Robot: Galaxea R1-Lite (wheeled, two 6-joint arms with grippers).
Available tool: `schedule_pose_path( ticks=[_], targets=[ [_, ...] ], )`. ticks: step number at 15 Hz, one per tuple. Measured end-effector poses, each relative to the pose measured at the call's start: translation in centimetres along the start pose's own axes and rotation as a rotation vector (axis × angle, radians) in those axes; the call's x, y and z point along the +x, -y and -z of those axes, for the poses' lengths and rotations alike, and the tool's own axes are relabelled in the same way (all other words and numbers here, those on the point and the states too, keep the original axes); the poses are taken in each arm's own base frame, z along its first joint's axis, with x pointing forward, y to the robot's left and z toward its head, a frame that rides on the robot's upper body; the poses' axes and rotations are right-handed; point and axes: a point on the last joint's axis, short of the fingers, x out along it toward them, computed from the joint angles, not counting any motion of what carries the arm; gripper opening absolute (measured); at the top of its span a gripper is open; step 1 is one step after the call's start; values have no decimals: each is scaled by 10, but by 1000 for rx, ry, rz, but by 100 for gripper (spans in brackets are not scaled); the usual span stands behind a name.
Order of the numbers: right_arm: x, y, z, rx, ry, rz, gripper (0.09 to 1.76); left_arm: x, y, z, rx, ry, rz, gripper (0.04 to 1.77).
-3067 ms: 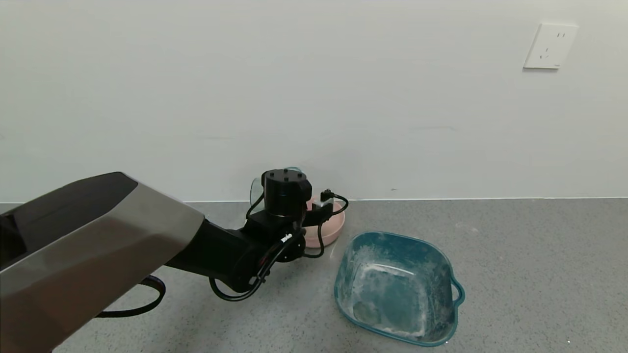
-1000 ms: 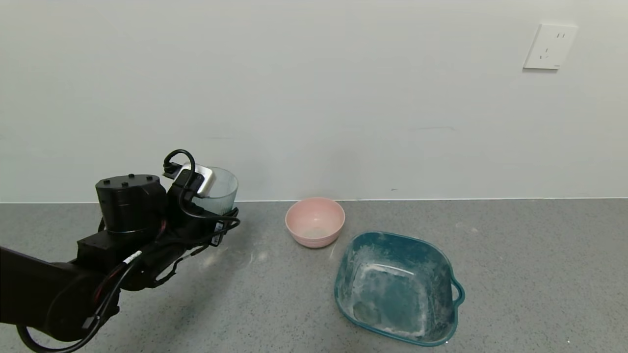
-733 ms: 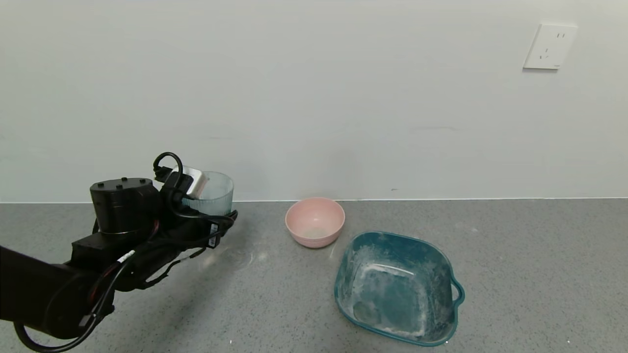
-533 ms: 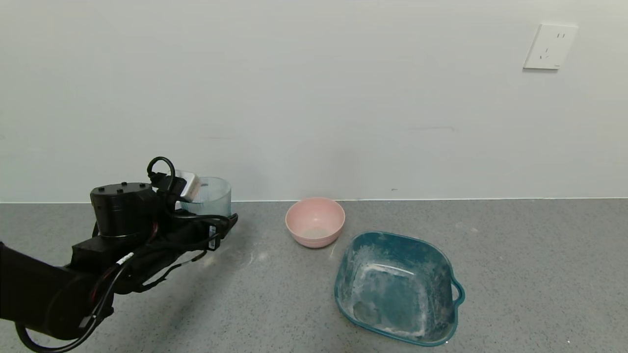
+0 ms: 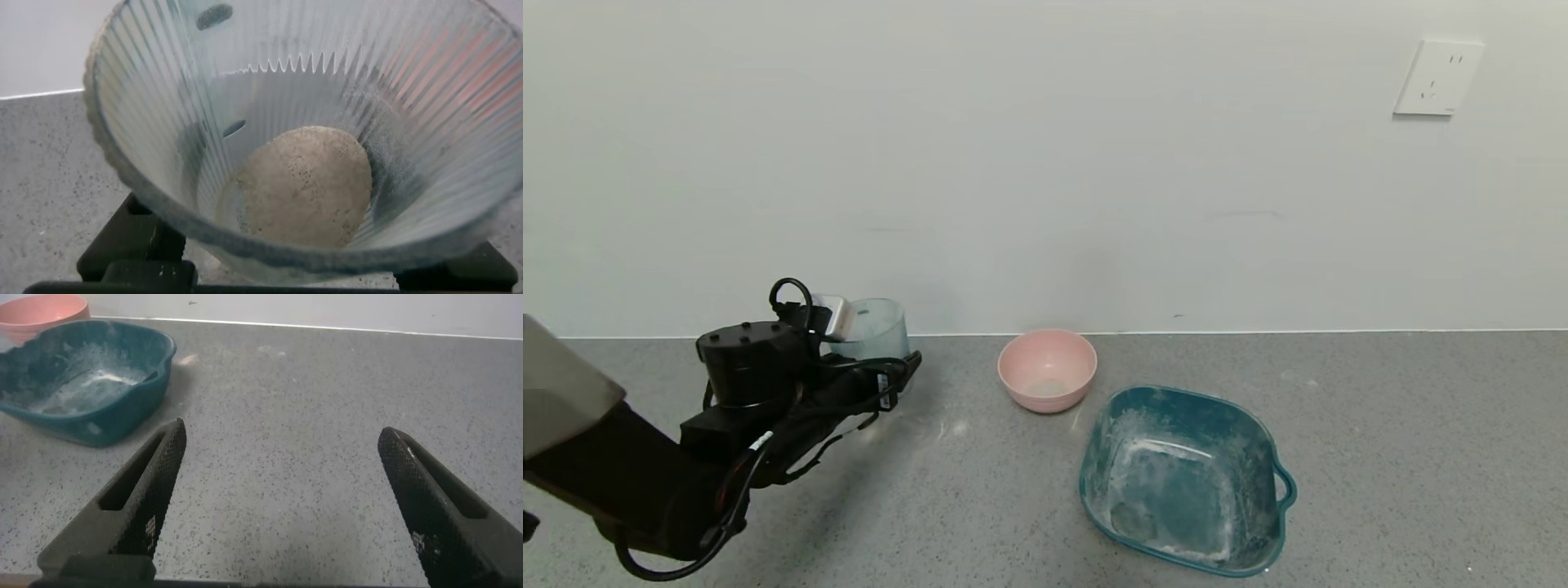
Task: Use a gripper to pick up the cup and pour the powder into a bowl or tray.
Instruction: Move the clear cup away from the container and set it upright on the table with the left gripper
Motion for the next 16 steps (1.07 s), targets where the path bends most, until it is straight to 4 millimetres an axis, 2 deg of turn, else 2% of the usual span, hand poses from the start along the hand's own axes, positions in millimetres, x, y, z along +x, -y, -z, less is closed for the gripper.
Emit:
schedule_pose_path(
  ticks=[7, 16],
  targets=[
    [0, 0, 0, 0, 0, 0, 171, 31, 3, 38, -82, -20, 1, 132],
    [0, 0, 0, 0, 0, 0, 171, 42, 6, 64, -96, -51, 4, 132]
  ],
)
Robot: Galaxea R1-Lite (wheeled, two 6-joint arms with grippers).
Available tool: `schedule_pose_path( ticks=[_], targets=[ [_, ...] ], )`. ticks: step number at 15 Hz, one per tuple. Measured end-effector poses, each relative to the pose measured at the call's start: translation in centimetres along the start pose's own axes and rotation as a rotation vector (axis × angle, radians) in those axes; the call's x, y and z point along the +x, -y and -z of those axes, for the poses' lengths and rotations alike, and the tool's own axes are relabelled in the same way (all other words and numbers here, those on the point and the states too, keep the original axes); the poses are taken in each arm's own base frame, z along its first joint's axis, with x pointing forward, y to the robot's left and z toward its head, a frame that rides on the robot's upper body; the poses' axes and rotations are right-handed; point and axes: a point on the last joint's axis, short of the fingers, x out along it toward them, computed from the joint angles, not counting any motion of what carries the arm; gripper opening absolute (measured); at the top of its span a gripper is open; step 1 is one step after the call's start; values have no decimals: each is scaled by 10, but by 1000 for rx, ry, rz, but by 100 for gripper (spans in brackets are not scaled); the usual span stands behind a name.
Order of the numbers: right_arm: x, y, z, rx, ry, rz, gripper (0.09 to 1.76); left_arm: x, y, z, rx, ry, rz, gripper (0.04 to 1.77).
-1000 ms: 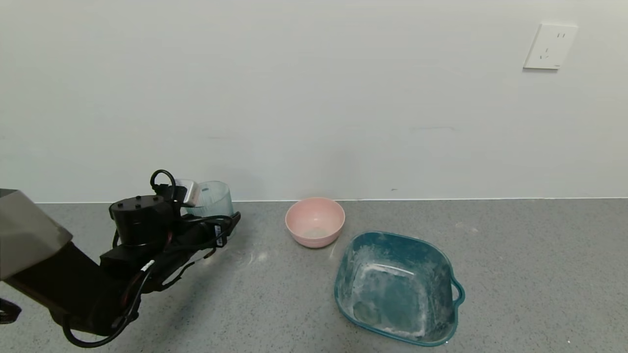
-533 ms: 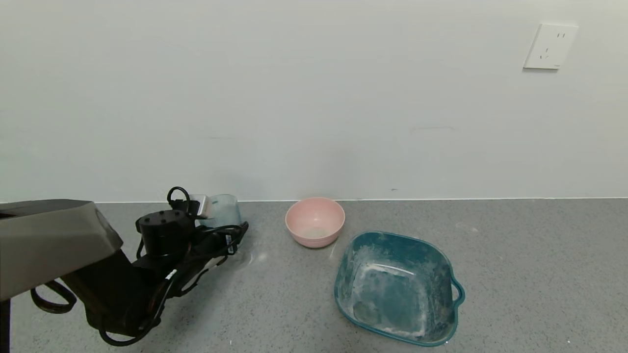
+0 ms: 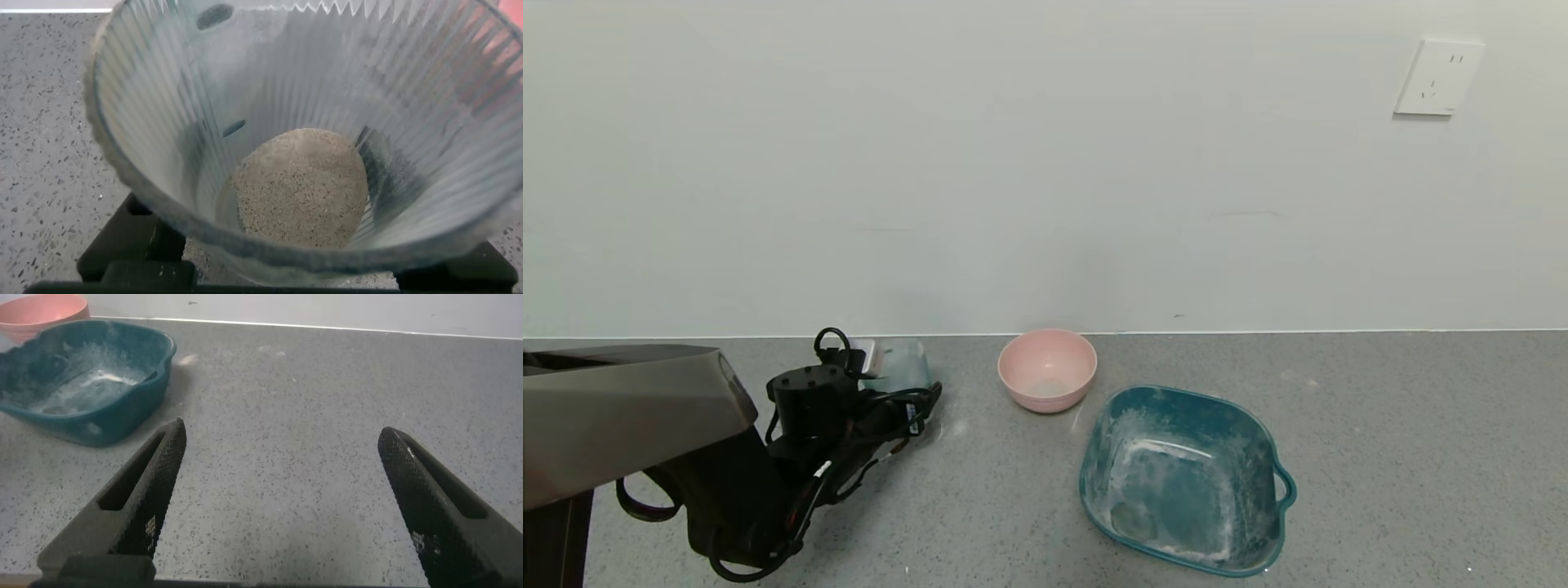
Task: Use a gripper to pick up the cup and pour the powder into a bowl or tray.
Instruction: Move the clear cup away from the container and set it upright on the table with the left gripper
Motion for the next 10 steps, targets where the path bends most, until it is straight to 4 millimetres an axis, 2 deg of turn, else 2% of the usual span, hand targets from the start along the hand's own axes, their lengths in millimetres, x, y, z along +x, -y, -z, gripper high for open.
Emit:
schedule_pose_path(
  ticks=[10],
  targets=[
    [0, 0, 0, 0, 0, 0, 171, 6, 2, 16, 4, -7, -2, 132]
  ],
)
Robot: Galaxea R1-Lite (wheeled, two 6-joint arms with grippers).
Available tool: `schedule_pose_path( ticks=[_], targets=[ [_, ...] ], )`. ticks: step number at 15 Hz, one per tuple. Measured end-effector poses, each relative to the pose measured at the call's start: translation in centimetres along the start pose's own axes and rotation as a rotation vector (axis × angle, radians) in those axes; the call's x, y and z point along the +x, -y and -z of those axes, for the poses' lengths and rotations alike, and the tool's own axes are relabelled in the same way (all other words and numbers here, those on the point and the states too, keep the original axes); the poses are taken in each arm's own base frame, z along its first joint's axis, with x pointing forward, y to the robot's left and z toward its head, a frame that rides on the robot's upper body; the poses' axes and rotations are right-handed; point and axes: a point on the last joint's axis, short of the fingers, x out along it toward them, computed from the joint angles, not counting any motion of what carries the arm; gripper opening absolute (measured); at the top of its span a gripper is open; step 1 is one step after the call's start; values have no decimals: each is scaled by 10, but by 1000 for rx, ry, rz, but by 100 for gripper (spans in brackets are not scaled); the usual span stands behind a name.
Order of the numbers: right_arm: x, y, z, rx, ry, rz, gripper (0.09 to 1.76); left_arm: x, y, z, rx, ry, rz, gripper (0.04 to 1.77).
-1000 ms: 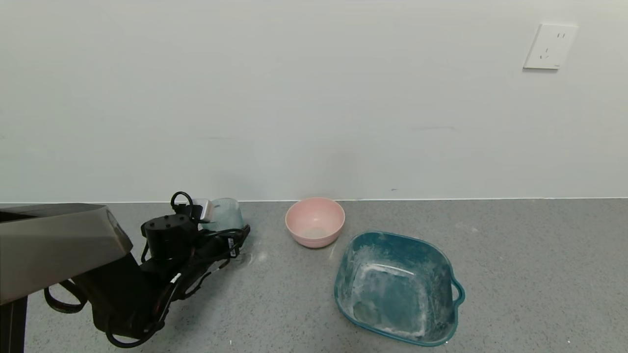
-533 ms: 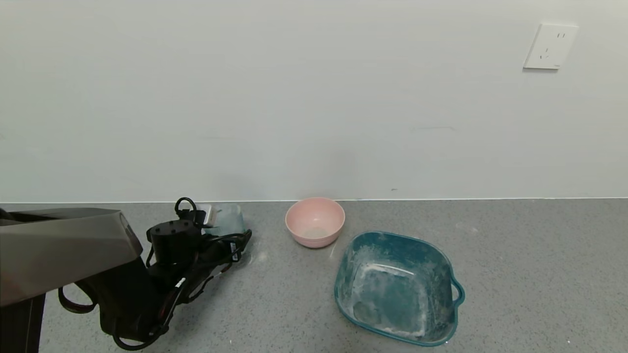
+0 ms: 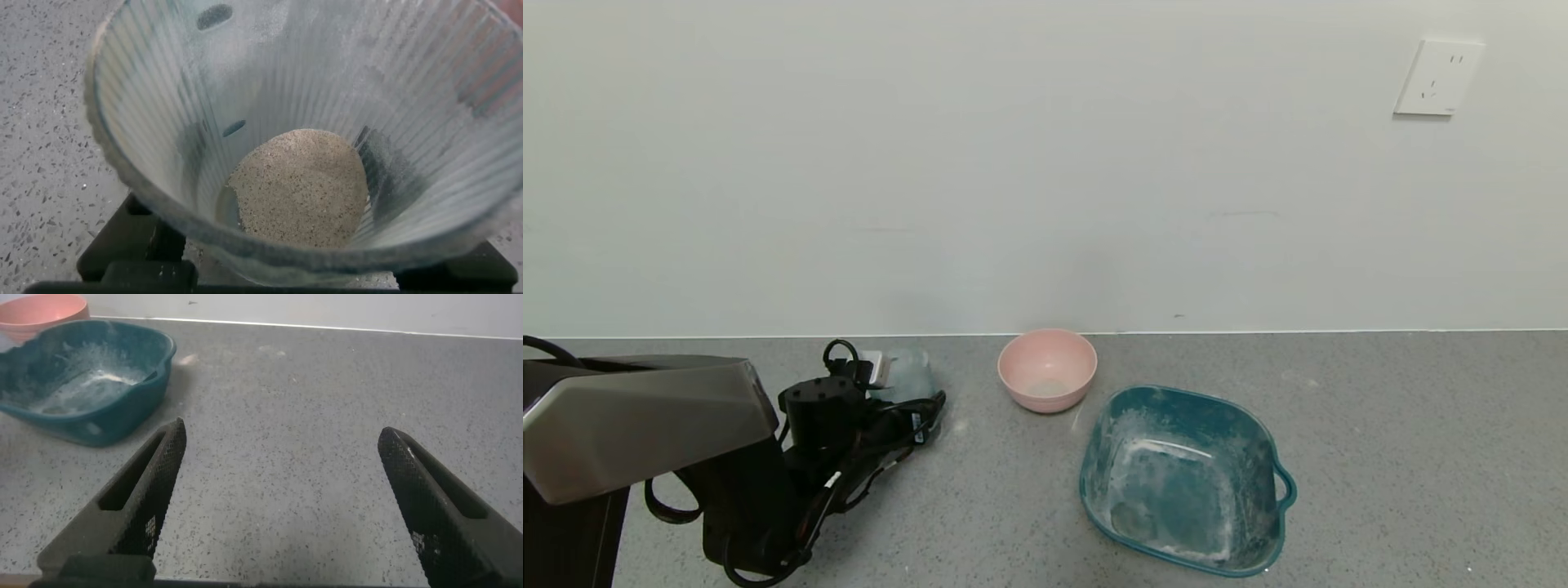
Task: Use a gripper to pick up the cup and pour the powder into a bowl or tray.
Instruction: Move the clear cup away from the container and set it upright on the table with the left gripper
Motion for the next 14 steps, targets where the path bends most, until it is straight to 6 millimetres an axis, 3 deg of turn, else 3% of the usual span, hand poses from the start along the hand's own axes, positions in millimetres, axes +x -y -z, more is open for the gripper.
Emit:
schedule_pose_path(
  ticks=[4, 7, 14],
  targets=[
    [0, 0, 0, 0, 0, 0, 171, 1, 1, 3, 2, 12, 0, 133],
    [0, 0, 0, 0, 0, 0, 171, 1, 1, 5, 3, 4, 2, 148],
    [0, 0, 0, 0, 0, 0, 171, -4, 1, -1, 6, -20, -6, 162]
  ],
)
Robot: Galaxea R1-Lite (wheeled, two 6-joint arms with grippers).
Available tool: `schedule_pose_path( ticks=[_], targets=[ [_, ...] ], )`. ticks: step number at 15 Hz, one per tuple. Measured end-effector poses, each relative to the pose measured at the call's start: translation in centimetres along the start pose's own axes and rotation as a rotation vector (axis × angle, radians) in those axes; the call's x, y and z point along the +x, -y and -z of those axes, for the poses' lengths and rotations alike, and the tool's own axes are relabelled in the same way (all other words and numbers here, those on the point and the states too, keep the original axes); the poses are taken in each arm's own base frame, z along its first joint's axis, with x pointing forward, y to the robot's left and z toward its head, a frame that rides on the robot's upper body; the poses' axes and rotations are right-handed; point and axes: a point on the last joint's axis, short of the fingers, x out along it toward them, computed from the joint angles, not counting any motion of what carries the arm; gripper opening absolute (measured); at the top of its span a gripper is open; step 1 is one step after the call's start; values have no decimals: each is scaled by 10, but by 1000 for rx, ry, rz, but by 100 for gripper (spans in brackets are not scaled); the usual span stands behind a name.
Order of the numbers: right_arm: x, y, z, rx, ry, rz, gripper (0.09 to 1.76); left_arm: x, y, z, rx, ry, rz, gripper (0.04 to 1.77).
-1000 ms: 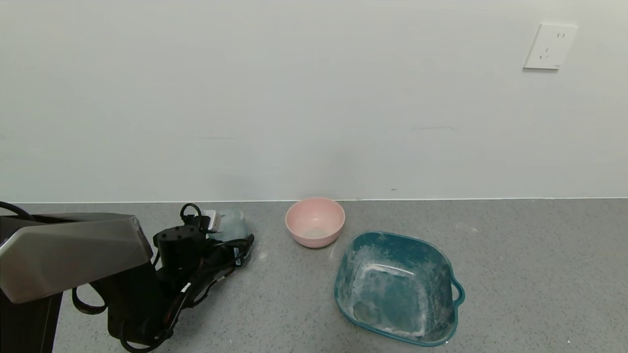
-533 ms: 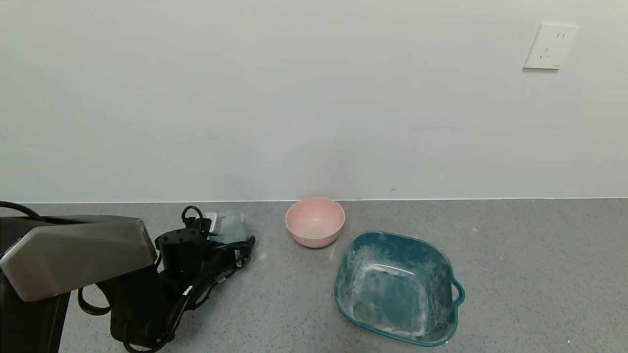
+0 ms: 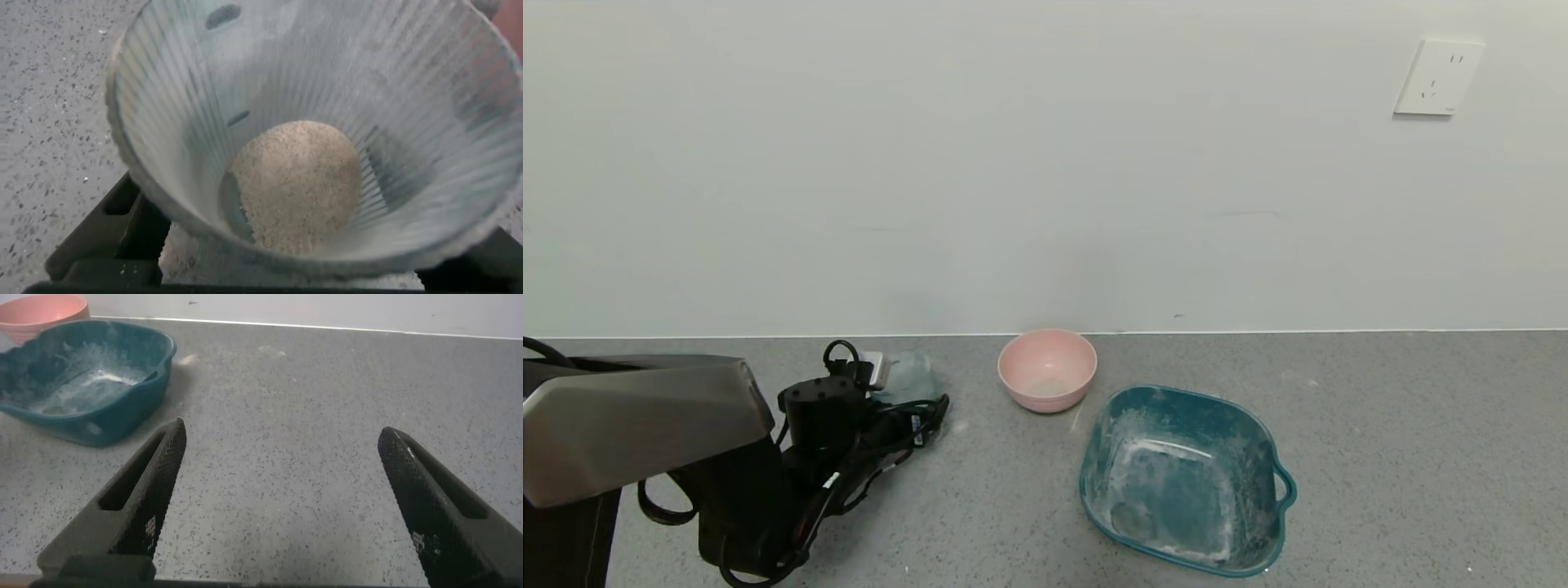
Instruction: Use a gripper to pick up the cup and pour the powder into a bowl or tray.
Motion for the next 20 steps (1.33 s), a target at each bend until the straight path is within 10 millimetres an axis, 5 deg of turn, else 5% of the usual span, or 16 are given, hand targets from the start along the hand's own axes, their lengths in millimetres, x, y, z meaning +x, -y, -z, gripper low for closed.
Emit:
schedule_pose_path(
  ticks=[6, 9, 13, 17, 20],
  targets=[
    [0, 0, 0, 0, 0, 0, 171, -50, -2, -54, 25, -105, -9, 167],
    [0, 0, 0, 0, 0, 0, 171, -98, -3, -95, 25, -76, -9, 168],
    [0, 0, 0, 0, 0, 0, 171, -186, -8, -135, 14, 2, -20, 169],
    [0, 0, 0, 0, 0, 0, 171, -278, -15, -139, -10, 110, -44, 170],
    [0, 0, 0, 0, 0, 0, 171, -337, -16, -119, -16, 160, -52, 170]
  ],
)
